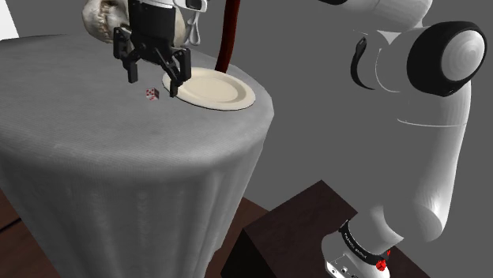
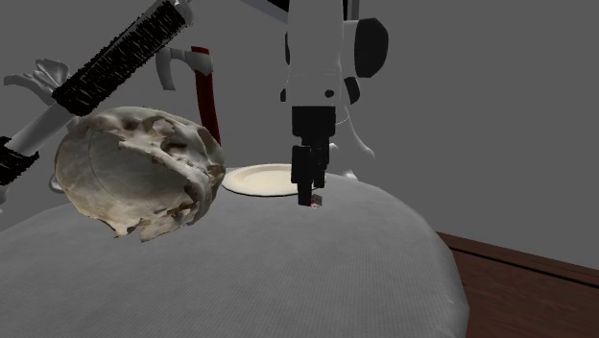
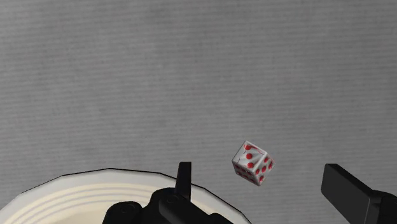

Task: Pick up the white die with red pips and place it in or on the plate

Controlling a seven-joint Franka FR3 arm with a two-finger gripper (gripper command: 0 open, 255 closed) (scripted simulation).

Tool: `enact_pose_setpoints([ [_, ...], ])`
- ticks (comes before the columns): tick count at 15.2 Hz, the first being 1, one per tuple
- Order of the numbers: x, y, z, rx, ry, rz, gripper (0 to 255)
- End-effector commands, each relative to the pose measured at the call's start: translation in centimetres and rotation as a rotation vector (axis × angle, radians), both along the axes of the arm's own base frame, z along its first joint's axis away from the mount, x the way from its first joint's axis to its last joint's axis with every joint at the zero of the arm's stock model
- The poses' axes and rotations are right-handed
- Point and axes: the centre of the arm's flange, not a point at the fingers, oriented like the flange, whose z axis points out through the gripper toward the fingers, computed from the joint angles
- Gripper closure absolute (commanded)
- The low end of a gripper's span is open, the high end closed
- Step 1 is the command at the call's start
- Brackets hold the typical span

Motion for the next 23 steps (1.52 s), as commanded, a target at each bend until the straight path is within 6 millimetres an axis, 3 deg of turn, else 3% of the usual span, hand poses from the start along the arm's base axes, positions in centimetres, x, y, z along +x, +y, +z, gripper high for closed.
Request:
enact_pose_setpoints([
  [1,0.0,0.0,-0.2,-0.003,0.003,0.0,0],
  [2,0.0,0.0,-0.2,-0.003,0.003,0.0,0],
  [3,0.0,0.0,-0.2,-0.003,0.003,0.0,255],
  [12,0.0,0.0,-0.2,-0.003,0.003,0.0,255],
  [23,0.0,0.0,5.6,-0.003,0.003,0.0,255],
])
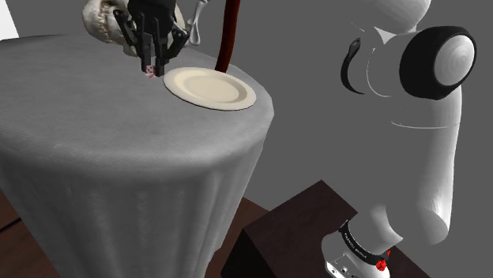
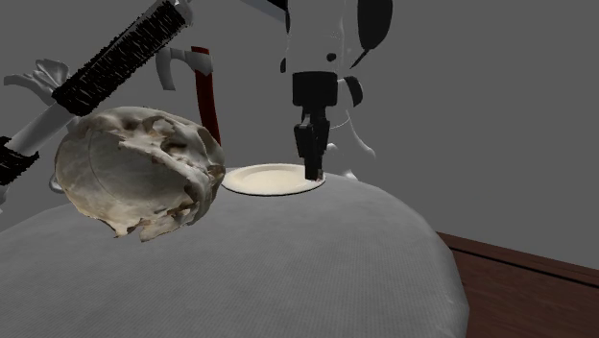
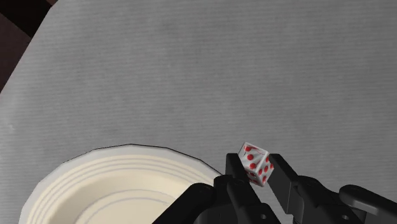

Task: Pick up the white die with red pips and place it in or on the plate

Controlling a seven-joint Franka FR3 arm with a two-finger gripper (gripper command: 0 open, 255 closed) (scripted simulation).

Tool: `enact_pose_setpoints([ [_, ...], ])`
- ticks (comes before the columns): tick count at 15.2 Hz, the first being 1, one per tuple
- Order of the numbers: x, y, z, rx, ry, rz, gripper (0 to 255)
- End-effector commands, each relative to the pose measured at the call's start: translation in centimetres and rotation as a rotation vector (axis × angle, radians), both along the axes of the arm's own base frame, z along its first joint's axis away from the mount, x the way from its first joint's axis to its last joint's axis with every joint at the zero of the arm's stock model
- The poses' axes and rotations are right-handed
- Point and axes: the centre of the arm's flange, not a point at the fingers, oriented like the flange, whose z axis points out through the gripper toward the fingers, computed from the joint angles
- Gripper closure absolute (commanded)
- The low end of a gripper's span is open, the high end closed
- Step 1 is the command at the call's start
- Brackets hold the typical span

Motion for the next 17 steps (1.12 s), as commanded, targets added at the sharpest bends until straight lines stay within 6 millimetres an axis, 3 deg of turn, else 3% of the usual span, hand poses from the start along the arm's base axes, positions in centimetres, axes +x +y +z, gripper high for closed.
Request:
enact_pose_setpoints([
  [1,0.1,-0.1,1.0,0.0,0.001,0.0,255],
  [6,0.1,-0.1,3.4,0.0,0.001,0.0,255],
  [17,1.3,-14.6,4.0,0.0,0.001,0.0,255],
])
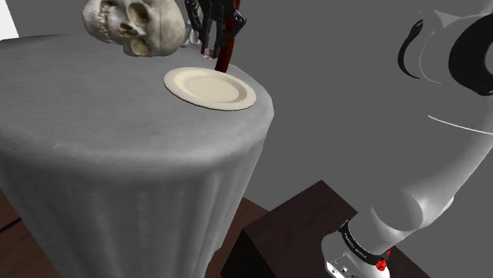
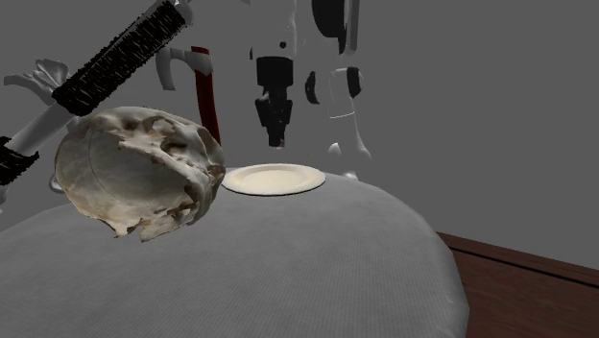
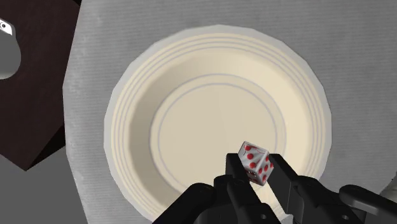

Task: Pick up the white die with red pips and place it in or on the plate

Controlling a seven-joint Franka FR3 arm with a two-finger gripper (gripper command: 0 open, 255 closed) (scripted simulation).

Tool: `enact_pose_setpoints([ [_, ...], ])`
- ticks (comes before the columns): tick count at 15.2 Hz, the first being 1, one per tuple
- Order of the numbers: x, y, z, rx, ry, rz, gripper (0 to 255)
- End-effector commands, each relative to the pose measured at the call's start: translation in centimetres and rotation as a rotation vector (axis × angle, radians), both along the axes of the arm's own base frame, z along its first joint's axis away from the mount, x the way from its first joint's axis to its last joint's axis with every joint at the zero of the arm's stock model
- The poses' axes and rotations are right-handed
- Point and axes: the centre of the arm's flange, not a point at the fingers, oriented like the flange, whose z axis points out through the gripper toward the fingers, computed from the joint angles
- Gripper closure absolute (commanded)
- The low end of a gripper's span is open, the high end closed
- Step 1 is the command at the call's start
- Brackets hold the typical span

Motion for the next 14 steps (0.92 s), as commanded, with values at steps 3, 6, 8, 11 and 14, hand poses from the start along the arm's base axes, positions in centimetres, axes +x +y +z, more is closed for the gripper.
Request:
enact_pose_setpoints([
  [3,0.2,-2.3,-1.1,0.002,0.001,0.001,255],
  [6,0.2,-2.3,-2.7,0.002,0.001,0.001,255],
  [8,0.2,-2.3,-3.8,0.002,0.001,0.001,255],
  [11,0.2,-2.3,-5.4,0.002,0.001,0.001,255],
  [14,0.2,-2.3,-6.9,0.002,0.001,0.001,255],
])
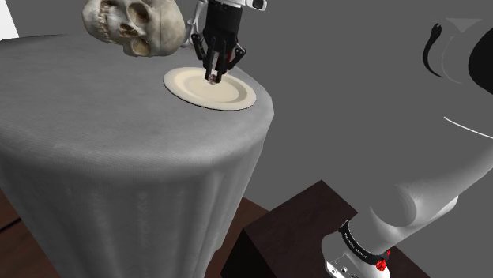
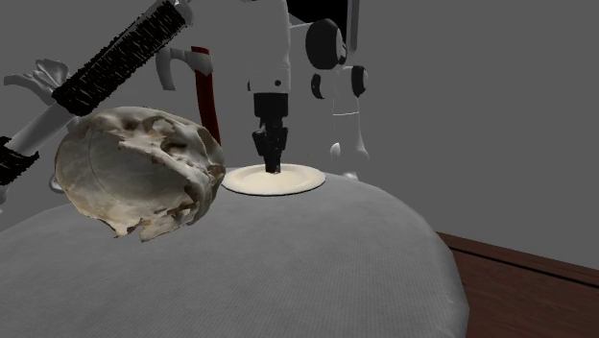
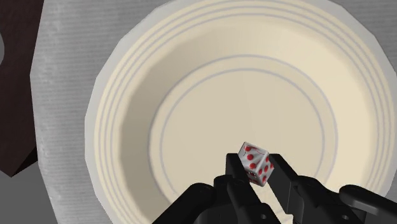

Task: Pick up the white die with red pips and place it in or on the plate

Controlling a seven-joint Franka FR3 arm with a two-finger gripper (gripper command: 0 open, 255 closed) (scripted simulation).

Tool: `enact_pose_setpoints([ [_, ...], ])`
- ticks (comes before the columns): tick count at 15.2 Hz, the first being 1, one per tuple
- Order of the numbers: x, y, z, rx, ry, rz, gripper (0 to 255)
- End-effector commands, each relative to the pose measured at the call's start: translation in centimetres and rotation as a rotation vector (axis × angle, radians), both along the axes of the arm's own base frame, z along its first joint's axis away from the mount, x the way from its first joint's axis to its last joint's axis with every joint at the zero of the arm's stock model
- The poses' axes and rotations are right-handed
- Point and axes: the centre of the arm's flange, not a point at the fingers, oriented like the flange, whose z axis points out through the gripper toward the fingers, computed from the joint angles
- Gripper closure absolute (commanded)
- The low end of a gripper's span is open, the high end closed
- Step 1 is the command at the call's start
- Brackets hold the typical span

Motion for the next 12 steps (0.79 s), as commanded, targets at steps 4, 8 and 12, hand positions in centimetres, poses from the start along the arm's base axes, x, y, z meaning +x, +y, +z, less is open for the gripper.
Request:
enact_pose_setpoints([
  [4,0.05,-0.07,-1.17,0.0,0.0,0.0,255],
  [8,0.05,-0.07,-1.17,0.0,0.0,0.0,255],
  [12,0.05,-0.06,-1.17,0.0,0.0,0.0,0],
])
